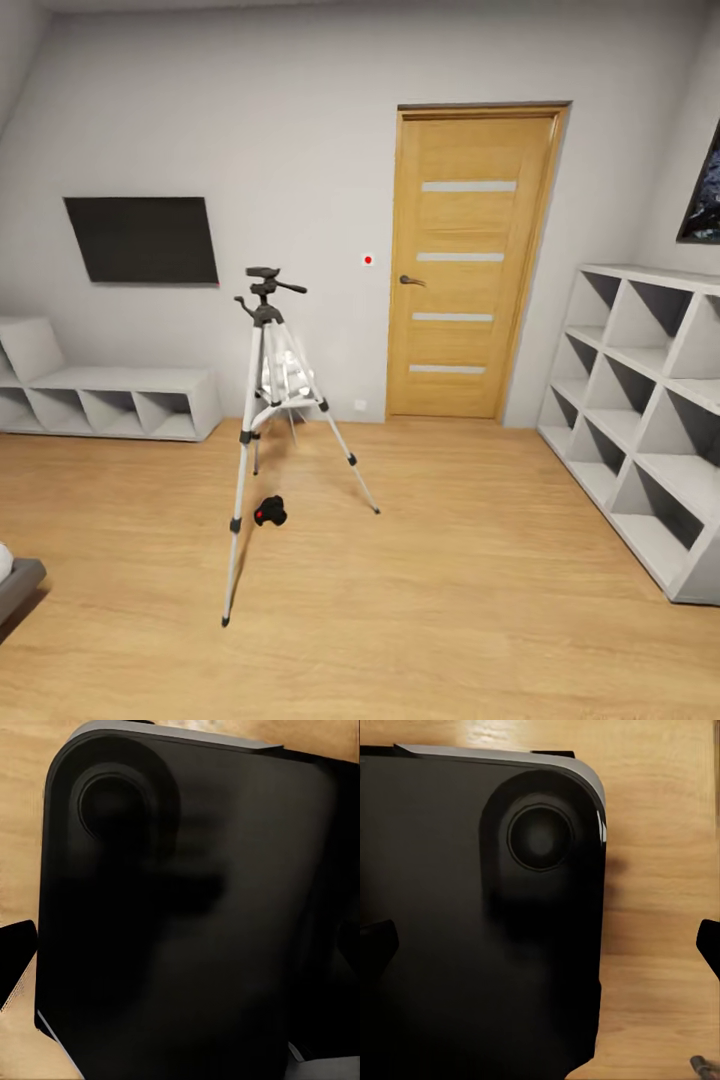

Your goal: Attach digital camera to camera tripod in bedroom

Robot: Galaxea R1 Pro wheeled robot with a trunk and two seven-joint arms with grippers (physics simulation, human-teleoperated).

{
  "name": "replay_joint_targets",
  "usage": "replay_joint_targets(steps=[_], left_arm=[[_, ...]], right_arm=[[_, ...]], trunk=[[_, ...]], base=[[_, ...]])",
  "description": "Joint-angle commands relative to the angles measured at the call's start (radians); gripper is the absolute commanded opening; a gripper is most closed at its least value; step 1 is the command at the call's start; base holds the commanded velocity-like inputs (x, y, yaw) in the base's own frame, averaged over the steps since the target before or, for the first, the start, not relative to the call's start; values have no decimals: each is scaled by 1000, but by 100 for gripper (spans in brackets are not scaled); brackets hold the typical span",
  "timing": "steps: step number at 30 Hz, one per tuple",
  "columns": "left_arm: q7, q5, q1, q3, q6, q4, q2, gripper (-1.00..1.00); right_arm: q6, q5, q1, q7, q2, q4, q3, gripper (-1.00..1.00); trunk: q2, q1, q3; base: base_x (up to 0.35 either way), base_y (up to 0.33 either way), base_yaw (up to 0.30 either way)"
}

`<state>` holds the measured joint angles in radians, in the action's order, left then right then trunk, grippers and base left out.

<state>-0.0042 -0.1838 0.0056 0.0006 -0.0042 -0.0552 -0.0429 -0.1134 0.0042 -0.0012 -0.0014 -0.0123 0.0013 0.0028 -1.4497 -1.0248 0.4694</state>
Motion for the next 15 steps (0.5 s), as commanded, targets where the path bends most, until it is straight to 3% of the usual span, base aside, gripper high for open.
replay_joint_targets(steps=[1, 15], left_arm=[[0, -8, 1, 0, 0, -2, 0, 100], [-1, -8, 1, -2, 0, -2, 0, 100]], right_arm=[[-3, 0, 0, 0, 0, 0, 0, 100], [-3, 0, 0, 0, 0, 0, 0, 100]], trunk=[[0, 0, 1], [0, 0, 1]], base=[[127, -82, -288], [114, -35, -288]])
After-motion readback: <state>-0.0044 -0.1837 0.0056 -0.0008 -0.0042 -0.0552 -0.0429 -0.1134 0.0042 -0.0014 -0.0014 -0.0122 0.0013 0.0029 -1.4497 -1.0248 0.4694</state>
